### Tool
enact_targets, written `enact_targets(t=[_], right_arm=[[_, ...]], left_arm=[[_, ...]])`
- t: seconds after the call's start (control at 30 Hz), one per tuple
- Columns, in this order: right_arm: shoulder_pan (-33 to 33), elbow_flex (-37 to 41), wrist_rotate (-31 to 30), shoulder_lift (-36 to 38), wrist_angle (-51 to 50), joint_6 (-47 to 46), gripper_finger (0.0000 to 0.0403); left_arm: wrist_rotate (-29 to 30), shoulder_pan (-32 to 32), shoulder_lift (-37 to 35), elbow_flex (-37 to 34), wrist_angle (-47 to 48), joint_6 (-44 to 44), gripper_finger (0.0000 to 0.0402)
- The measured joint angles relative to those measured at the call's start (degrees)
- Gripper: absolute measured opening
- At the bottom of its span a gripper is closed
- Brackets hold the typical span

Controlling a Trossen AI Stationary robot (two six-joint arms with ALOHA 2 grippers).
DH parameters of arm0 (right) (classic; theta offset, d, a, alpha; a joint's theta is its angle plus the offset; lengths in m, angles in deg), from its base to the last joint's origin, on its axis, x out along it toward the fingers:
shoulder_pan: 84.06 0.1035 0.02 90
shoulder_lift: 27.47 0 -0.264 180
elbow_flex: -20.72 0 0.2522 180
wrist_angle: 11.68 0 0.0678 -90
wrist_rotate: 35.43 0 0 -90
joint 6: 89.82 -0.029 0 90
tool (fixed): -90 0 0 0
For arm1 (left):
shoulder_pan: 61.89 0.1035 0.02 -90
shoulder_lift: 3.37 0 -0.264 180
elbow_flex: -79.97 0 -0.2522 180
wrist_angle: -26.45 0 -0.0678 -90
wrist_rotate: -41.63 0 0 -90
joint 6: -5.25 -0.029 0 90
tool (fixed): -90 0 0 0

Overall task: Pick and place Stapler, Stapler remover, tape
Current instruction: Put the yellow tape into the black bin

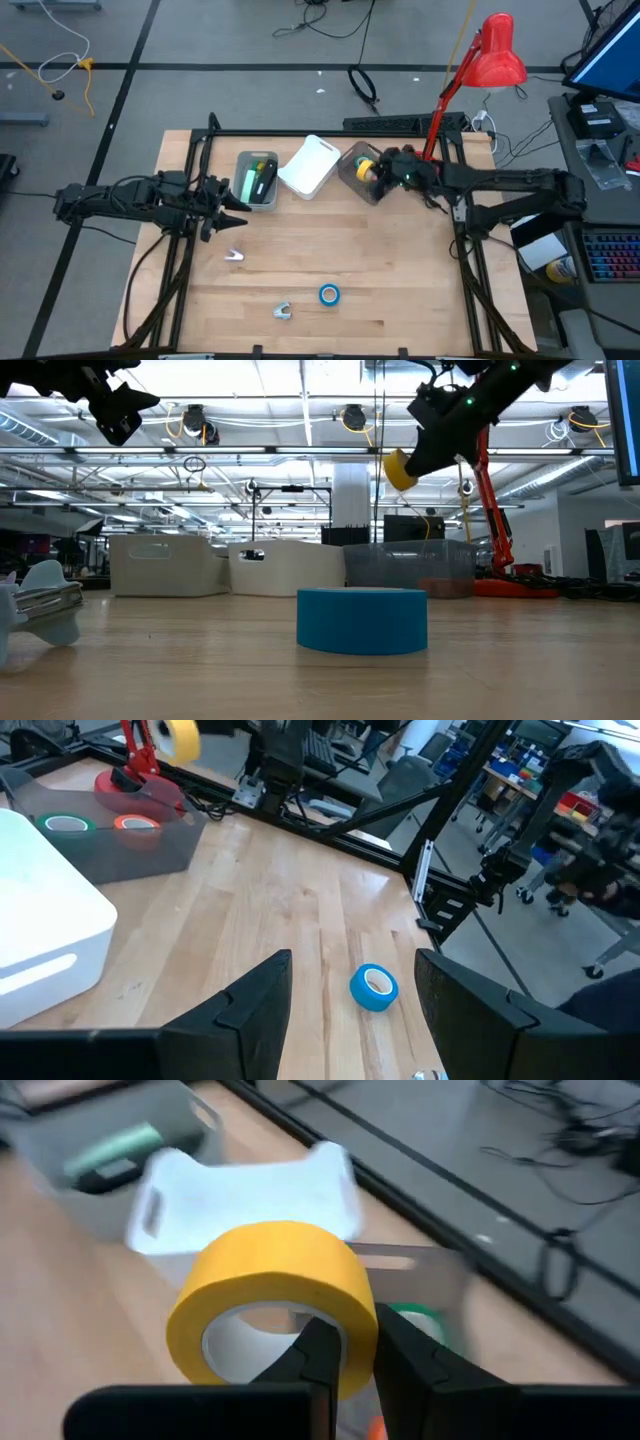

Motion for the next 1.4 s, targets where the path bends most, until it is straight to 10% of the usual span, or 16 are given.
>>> enact_targets(t=[1.4], right_arm=[[-21.7,-21.2,24.0,-29.7,-32.7,38.6,0.0031]], left_arm=[[9.1,0.0,0.0,0.0,-0.1,2.2,0.0214]])
